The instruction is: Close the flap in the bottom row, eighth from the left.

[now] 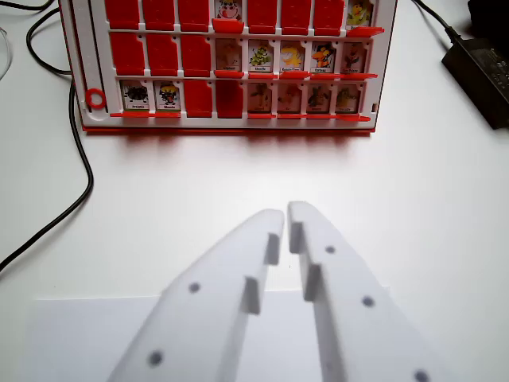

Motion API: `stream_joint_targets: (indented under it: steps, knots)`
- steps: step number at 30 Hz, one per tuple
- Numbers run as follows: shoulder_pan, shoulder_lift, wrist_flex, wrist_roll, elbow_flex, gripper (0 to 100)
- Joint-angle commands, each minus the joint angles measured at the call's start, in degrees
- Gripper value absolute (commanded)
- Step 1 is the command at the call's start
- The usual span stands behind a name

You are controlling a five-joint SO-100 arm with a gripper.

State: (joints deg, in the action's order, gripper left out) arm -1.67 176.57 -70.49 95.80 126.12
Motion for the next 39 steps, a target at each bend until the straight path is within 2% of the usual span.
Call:
stream_joint_targets:
  steps: [1, 21, 26, 30, 39]
  knots:
    - [0.18, -0.35, 1.49, 0.79, -1.05, 0]
    - [-0.09, -1.41, 2.29, 0.53, -1.14, 0]
    - [-2.72, -3.43, 2.99, 0.26, -1.58, 0]
    - [-6.59, -6.5, 2.72, -0.44, -2.81, 0]
    - [-13.18, -10.55, 2.46, -0.53, -2.64, 0]
